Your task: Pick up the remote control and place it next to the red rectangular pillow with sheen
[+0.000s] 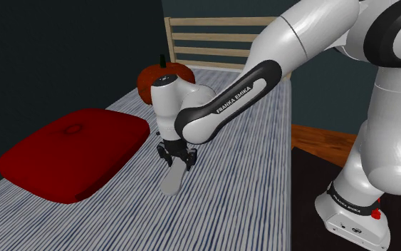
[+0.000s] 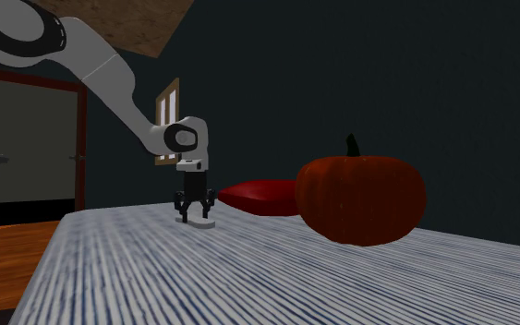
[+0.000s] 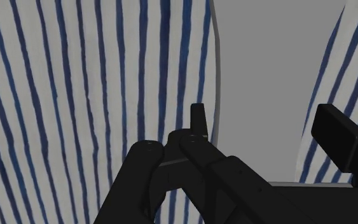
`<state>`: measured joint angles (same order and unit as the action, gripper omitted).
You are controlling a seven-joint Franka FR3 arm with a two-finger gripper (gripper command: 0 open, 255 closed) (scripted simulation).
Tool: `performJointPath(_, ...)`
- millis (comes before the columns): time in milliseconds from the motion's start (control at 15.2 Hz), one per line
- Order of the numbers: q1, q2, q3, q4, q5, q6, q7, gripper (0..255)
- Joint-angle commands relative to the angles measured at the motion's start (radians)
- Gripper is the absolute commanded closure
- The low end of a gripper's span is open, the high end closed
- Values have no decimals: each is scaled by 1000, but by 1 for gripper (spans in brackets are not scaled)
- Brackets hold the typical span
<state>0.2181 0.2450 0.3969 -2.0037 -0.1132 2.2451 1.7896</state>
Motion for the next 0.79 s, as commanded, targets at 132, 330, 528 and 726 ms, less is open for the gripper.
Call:
performJointPath(132, 0, 0, 0, 0, 0, 0, 0, 0)
performJointPath(330, 0, 0, 0, 0, 0, 0, 0, 0)
performJointPath(528, -3, -19, 3, 12, 10, -29, -7, 0)
performJointPath(726, -10, -66, 10, 52, 36, -111, -24, 0)
